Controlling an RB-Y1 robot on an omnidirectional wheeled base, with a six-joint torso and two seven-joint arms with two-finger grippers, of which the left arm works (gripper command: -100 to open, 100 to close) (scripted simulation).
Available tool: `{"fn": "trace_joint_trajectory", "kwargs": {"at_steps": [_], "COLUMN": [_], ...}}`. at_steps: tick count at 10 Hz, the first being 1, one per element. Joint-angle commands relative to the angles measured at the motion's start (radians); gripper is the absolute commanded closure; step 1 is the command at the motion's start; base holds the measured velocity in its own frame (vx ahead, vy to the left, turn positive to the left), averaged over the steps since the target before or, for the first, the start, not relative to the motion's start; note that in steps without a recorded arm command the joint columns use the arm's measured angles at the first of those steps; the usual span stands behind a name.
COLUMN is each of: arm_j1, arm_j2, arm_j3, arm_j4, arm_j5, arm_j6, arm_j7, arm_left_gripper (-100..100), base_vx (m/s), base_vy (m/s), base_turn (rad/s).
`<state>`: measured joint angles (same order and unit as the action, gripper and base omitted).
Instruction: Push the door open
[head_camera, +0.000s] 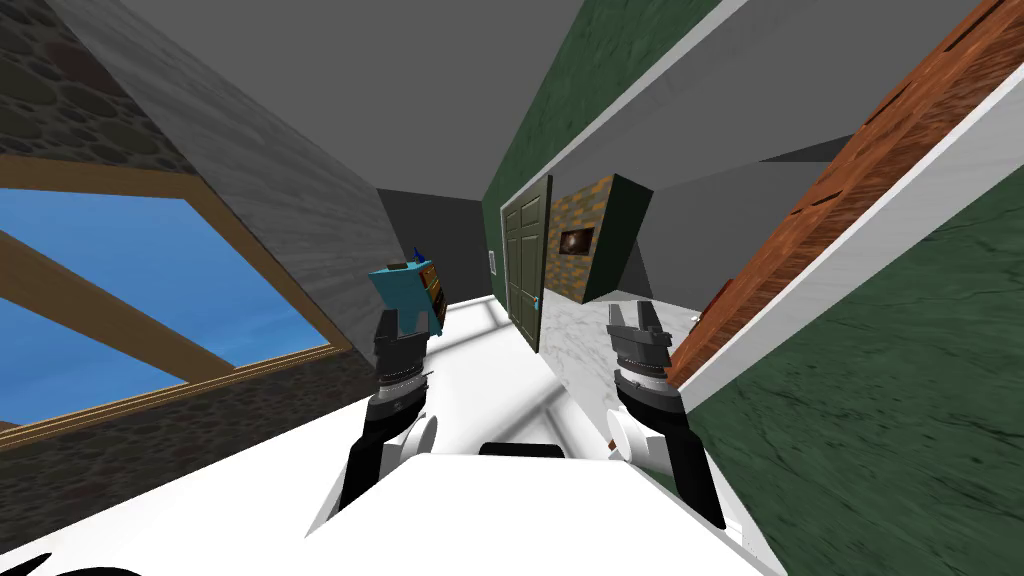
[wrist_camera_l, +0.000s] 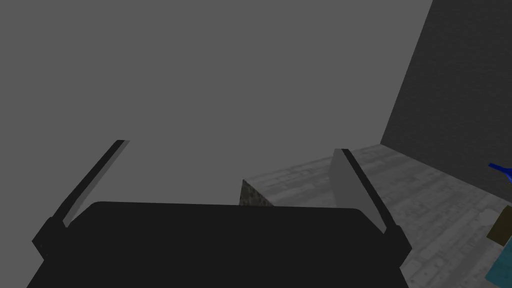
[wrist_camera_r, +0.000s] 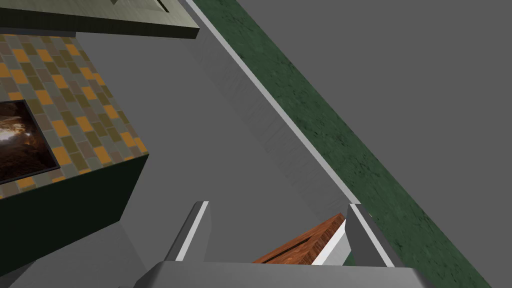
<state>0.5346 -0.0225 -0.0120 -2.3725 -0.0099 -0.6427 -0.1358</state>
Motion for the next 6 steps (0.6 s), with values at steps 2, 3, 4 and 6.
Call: {"fn": "trace_joint_trajectory", "kwargs": {"at_steps": [2,3,4,6], "arm_j1": [-0.021,-0.025,-0.034,-0.052], "arm_j2": [0.017,0.02,0.027,0.037], "arm_j3": [-0.01,-0.012,-0.017,-0.025], "arm_j4": [0.052,0.063,0.085,0.13], "arm_j5": [-0.003,-0.004,-0.005,-0.008], "arm_j6": [-0.005,-0.006,-0.009,-0.013], "arm_j7": [0.011,0.014,0.018,0.028], "arm_left_gripper": [-100,-100,-100,-100], "base_vx": [0.075,0.101,0.092,0.093], "base_vy": [0.014,-0.011,0.006,0.037], "base_turn": [-0.085,-0.062,-0.058,-0.079]}}
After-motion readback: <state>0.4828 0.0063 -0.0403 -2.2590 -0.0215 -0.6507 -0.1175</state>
